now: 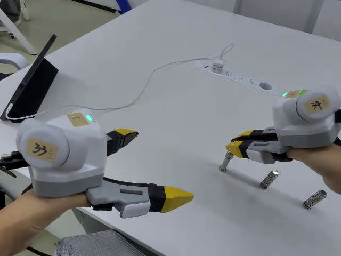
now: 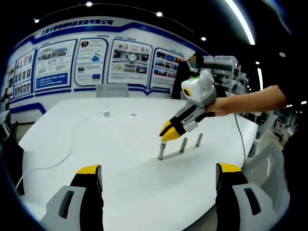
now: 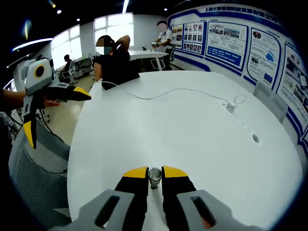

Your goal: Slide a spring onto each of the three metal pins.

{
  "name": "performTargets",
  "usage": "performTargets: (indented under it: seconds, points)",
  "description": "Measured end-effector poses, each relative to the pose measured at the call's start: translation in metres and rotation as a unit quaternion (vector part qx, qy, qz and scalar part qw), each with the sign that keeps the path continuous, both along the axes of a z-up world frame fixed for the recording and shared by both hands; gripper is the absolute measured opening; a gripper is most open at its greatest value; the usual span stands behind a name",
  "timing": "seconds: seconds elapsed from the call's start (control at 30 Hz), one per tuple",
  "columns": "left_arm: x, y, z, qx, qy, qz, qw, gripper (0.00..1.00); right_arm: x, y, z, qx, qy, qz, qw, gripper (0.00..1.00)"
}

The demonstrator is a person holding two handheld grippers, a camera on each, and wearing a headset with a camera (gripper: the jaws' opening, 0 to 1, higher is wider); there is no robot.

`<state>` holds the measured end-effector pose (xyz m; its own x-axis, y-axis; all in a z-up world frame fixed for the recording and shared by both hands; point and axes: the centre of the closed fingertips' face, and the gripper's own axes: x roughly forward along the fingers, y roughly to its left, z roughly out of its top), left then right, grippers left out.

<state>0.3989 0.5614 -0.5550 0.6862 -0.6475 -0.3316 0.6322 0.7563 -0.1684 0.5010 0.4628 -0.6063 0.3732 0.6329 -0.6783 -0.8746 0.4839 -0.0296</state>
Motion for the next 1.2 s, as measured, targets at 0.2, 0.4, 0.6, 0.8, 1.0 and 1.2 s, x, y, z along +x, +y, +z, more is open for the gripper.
performTargets:
  seconds: [0.2,0.4,0.6,0.8,1.0,1.2]
  points:
    - [0.0,0.002,0.0,0.003,0.002,0.001,1.0,1.0,-0.001,0.003,-0.016,-0.023,0.004,0.008,0.9997,0.11]
    - [-0.002,0.004,0.001,0.002,0.003,0.005,1.0,1.0,-0.001,0.002,-0.03,-0.042,0.008,0.011,0.999,0.11]
    - [-0.004,0.003,0.0,0.003,0.005,0.006,1.0,1.0,-0.002,0.0,-0.035,-0.05,0.013,0.012,0.9986,0.12]
    - [-0.006,0.001,0.001,0.004,0.004,0.006,1.0,1.0,-0.002,-0.001,-0.04,-0.059,0.011,0.016,0.9981,0.12]
    - [-0.006,0.001,0.002,0.008,0.006,0.006,0.9999,0.99,-0.002,-0.004,-0.035,-0.047,0.007,0.013,0.9988,0.16]
    - [-0.004,-0.006,0.011,0.006,-0.004,0.004,1.0,0.99,-0.011,-0.01,-0.015,-0.004,-0.006,0.0,1.0,0.18]
